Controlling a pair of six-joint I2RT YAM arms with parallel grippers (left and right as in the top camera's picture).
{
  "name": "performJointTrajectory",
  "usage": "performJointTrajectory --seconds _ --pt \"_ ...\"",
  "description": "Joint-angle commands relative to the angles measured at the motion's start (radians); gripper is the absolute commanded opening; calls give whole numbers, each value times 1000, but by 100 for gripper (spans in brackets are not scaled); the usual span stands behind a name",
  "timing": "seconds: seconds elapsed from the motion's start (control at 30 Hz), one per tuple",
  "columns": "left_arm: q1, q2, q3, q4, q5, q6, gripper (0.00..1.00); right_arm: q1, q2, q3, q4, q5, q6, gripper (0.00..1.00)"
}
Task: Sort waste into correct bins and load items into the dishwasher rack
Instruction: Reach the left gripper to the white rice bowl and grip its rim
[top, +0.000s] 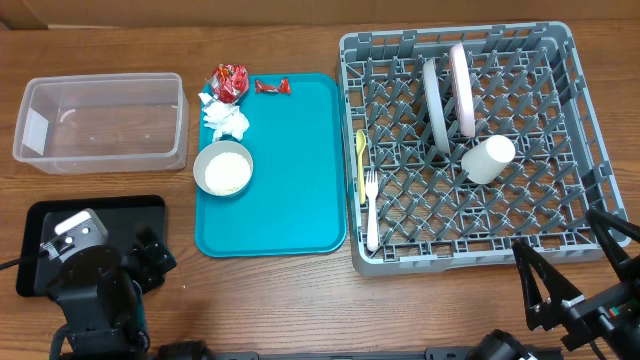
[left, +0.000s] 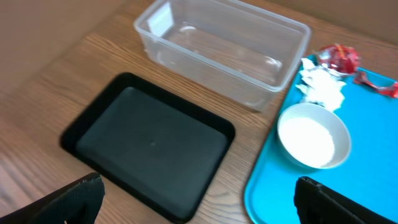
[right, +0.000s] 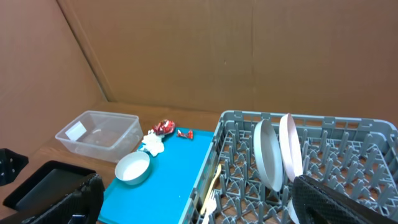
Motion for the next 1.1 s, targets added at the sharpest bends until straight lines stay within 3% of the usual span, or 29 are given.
performJointTrajectory --seconds 0.0,0.07,0.17,0.27,0.53,0.73,0.8,0.87,0.97,1.07 --pt "8 3 18 62 434 -161 100 -2 5 -3 -9 10 0 100" --pt "8 4 18 132 570 -167 100 -2 5 -3 -21 10 0 100" --pt "7 20 18 219 588 -155 100 -2 5 -3 -60 10 0 100" --pt "6 61 27 243 603 -64 100 -2 5 -3 -97 10 0 100" --pt "-91 518 287 4 600 133 100 -2 5 -3 -288 10 0 100" --pt "-224 773 436 -68 421 150 100 -2 5 -3 -370 10 0 100" --pt "-266 906 436 -60 418 149 86 -2 5 -3 -396 10 0 100" --pt "-275 966 436 -46 420 145 82 -2 5 -3 -404 10 0 100" --pt "-277 1069 436 -6 418 145 66 -2 5 -3 -403 10 0 100" --pt "-277 1149 436 67 417 130 64 -2 5 -3 -403 10 0 100"
